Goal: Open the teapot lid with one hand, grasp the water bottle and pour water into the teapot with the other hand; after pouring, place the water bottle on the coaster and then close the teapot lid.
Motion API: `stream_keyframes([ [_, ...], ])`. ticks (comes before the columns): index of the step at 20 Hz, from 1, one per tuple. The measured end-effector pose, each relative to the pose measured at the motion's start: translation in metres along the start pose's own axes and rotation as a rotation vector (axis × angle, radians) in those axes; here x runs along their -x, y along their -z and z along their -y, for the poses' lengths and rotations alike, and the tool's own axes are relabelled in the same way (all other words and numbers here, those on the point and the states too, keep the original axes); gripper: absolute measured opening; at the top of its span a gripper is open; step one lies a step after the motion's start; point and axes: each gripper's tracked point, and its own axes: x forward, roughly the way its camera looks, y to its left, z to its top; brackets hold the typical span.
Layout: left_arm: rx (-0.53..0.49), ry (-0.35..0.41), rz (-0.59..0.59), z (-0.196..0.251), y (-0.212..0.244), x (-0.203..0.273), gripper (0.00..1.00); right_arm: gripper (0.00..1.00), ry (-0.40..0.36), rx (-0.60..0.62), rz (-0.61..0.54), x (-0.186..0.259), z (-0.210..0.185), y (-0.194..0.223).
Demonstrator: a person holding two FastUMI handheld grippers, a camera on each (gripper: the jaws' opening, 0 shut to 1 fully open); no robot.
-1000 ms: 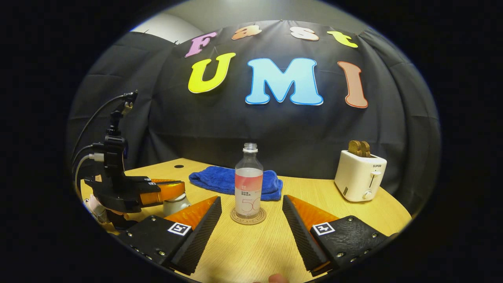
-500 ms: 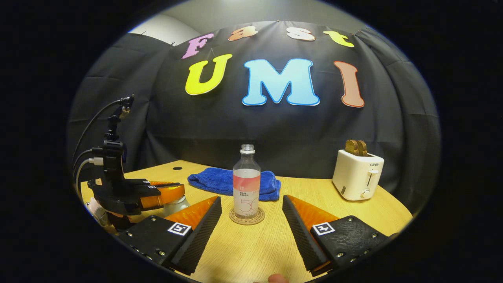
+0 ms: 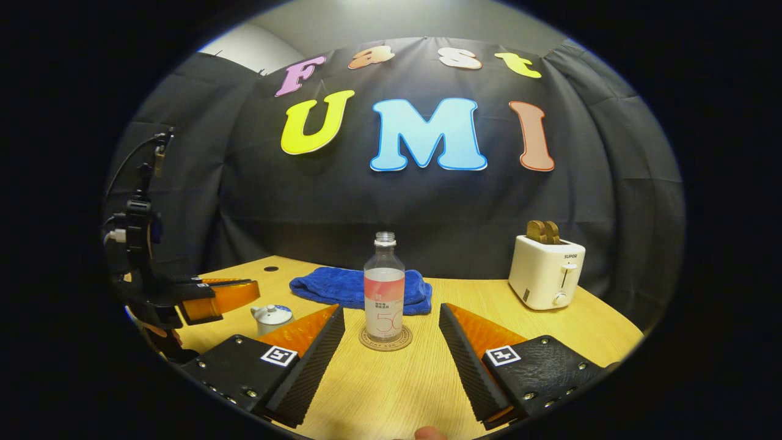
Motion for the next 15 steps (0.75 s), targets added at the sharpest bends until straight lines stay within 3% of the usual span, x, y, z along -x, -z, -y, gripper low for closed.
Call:
stream_keyframes([
  [8,-0.001,-0.011,0.049,0.006,-0.012,0.066,0.18,0.97,0.005,-0.023,0.02,0.024,-0.017,-0.003],
  [15,-0.003,-0.008,0.068,0.017,-0.012,0.095,0.18,0.96,0.025,-0.023,0.043,0.051,-0.022,-0.007],
])
